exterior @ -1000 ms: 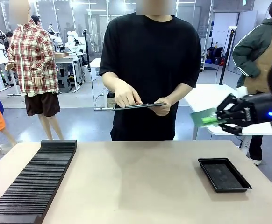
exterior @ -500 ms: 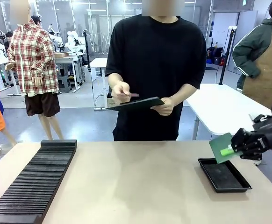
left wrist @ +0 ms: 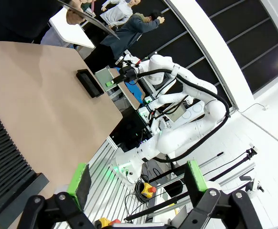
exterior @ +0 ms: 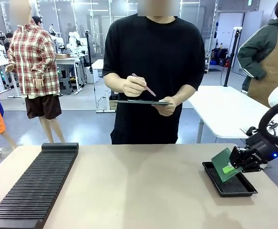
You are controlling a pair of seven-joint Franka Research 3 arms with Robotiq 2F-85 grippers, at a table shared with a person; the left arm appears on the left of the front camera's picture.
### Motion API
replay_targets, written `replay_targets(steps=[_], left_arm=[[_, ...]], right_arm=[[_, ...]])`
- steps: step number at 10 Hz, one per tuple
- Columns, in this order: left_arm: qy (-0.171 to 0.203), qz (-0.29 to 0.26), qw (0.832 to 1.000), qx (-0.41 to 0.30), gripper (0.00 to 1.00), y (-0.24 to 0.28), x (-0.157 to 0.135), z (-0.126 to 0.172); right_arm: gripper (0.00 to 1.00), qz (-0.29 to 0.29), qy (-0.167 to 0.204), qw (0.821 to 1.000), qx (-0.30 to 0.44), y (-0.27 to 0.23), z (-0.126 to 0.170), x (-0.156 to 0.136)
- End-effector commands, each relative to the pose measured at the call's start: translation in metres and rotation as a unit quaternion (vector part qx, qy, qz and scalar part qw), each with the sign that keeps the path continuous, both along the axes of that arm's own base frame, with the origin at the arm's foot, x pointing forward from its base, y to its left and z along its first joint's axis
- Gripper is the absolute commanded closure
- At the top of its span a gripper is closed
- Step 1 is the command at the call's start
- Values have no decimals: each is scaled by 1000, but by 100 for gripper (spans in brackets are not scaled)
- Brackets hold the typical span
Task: Inspect the PCB.
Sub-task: Place the Blank PCB in the ESD tray.
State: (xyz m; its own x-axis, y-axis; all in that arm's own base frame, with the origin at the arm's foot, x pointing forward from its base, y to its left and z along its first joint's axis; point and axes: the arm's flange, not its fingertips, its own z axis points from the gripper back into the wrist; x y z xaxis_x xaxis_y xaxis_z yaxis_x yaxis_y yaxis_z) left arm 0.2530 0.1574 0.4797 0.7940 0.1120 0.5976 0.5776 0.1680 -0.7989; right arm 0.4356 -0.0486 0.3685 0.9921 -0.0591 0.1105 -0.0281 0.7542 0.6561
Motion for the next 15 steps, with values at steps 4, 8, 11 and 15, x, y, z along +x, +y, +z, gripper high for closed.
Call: replay_targets(steps=[4, 8, 11, 15], left_arm=[[-5, 3, 1000, 4, 0, 0, 0, 4], [-5, 3, 1000, 4, 0, 0, 0, 4], [-5, 3, 1000, 4, 0, 0, 0, 4], [-5, 3, 1000, 4, 0, 0, 0, 4]], right_arm=[[97, -46, 5, 996, -74, -2, -31, 37], [97, -51, -5, 995, -91, 3, -36, 46], [61, -45, -5, 995, -90, 7, -35, 46], [39, -52, -11, 990, -127, 7, -29, 42]])
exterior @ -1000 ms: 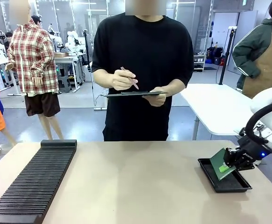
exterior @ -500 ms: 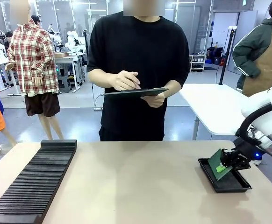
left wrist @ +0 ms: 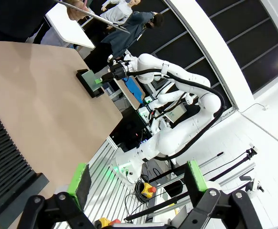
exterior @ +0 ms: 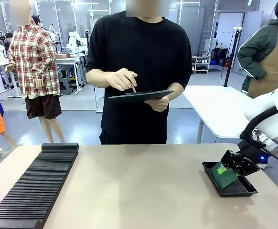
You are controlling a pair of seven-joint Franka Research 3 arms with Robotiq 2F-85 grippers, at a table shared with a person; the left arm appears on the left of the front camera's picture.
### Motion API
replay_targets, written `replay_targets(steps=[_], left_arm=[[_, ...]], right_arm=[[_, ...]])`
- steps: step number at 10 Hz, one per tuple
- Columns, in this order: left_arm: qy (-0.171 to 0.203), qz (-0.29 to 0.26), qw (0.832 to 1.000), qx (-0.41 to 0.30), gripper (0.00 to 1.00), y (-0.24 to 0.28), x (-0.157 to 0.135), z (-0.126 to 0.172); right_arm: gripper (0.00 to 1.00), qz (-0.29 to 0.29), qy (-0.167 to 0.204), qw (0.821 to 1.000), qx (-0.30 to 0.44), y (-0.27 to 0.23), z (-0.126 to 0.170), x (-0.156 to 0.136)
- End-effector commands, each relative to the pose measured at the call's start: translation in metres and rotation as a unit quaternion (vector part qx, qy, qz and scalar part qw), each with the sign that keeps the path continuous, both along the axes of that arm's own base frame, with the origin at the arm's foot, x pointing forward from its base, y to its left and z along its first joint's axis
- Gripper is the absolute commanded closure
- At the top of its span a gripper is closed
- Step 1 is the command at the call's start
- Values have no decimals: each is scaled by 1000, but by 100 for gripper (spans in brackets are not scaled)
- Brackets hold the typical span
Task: Inspect the PCB.
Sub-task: Place the Blank PCB in the ESD tray.
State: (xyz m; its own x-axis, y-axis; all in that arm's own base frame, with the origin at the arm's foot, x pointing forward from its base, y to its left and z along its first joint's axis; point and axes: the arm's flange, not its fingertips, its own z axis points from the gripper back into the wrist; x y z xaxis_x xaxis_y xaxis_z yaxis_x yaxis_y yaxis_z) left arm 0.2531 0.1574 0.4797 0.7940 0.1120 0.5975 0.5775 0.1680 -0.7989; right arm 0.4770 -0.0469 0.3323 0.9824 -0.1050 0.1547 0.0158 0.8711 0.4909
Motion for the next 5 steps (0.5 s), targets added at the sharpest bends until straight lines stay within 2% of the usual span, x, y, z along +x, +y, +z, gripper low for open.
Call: replay_targets(steps=[1, 2, 3, 5], left_arm=[[-5, 3, 1000, 4, 0, 0, 0, 4], [-5, 3, 1000, 4, 0, 0, 0, 4], [-5, 3, 1000, 4, 0, 0, 0, 4], [-5, 3, 1000, 4, 0, 0, 0, 4]], right_arm=[[0, -21, 1, 999, -38, 6, 9, -2], [5, -24, -5, 998, -54, 8, 13, -4], [0, -33, -11, 997, -65, 9, 18, -7], [0, -57, -20, 993, -103, 6, 28, -16]])
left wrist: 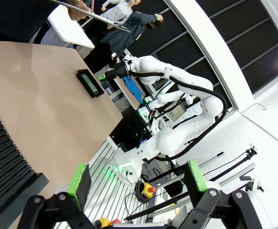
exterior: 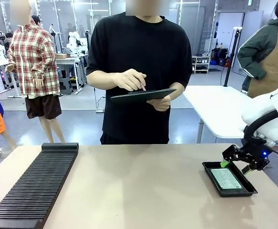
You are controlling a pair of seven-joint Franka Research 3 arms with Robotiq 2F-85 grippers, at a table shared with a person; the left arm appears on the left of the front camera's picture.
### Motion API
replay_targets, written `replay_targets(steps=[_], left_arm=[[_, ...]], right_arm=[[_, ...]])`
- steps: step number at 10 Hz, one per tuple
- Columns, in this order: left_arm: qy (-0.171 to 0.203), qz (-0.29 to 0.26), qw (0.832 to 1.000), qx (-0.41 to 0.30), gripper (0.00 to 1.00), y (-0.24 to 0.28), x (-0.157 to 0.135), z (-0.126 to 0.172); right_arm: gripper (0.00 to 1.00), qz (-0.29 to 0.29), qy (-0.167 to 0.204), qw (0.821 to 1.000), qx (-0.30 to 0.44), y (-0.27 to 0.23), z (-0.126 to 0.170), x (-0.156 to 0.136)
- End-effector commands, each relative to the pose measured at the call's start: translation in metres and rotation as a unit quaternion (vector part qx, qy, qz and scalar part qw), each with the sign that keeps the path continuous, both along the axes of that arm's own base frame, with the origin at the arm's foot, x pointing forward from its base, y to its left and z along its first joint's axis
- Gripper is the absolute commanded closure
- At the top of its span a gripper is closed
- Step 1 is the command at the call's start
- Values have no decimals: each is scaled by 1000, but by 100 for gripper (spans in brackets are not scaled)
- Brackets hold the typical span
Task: Inspect the PCB.
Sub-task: Place the Blank PCB in the ESD tray.
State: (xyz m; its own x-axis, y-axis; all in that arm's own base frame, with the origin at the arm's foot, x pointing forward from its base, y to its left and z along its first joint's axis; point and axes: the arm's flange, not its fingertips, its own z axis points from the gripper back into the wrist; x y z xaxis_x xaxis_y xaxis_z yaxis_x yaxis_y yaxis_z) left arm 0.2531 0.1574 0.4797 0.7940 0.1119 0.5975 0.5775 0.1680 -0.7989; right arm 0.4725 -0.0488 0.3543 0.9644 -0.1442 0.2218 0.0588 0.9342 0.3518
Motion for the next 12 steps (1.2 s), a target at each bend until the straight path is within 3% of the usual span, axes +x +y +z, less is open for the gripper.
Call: replay_targets(steps=[1, 2, 3, 12], left_arm=[[-5, 3, 1000, 4, 0, 0, 0, 4], [-5, 3, 1000, 4, 0, 0, 0, 4], [-5, 3, 1000, 4, 0, 0, 0, 4], [-5, 3, 1000, 4, 0, 0, 0, 4]], right_arm=[[0, -27, 0, 1000, -15, 8, 9, -15], [0, -43, 34, 998, -16, 7, 5, -18], [0, -9, -2, 1000, -7, 0, 4, -6], [0, -9, -2, 1000, -7, 0, 4, -6]])
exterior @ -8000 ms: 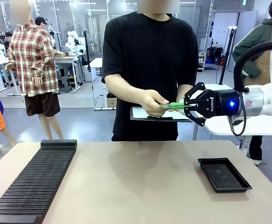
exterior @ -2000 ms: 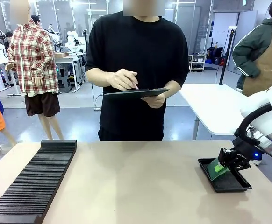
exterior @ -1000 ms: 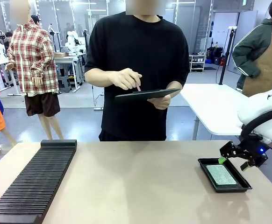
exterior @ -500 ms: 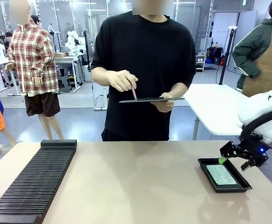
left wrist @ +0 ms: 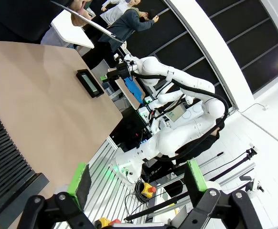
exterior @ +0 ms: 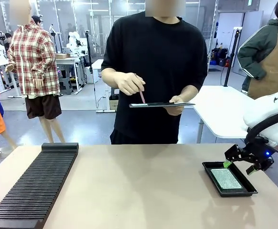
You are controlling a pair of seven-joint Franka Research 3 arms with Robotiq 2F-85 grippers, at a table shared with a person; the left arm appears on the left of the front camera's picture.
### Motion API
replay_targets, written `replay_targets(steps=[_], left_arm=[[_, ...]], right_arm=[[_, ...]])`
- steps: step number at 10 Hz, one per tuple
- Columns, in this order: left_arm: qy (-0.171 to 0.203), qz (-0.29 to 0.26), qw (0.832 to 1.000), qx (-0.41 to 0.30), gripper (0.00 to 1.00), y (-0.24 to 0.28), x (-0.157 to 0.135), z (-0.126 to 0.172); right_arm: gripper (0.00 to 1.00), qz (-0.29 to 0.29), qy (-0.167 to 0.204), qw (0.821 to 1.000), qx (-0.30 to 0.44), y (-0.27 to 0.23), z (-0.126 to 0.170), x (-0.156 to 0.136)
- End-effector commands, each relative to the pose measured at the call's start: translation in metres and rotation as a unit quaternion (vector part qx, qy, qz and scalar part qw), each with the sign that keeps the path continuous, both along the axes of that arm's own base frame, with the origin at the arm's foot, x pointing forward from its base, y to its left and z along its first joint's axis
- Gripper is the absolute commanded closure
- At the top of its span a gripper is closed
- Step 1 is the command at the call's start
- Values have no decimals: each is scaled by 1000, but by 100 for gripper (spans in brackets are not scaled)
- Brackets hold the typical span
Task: Inspect the PCB.
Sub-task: Place the Blank PCB in the ESD tray.
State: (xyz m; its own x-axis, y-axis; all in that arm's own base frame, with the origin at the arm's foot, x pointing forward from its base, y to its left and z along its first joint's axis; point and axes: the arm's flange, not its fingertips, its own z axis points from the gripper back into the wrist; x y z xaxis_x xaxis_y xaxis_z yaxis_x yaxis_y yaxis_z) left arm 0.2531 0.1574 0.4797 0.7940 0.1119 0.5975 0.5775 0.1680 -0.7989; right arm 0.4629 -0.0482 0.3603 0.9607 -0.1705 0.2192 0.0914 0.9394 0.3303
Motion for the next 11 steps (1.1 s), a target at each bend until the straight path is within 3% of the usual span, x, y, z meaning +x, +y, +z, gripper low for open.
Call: replay_targets(steps=[1, 3, 6, 8, 11], left_arm=[[-5, 3, 1000, 4, 0, 0, 0, 4], [-5, 3, 1000, 4, 0, 0, 0, 4], [-5, 3, 1000, 4, 0, 0, 0, 4], [-5, 3, 1000, 4, 0, 0, 0, 4], [-5, 3, 1000, 4, 0, 0, 0, 4]], right_arm=[[0, 7, -5, 1000, 4, -1, -2, 4], [0, 0, 0, 1000, 0, 0, 0, 0], [0, 11, -19, 990, 141, -30, 78, -48], [0, 26, -15, 971, 239, -58, 104, -83], [0, 56, -10, 920, 388, -102, 126, -130]])
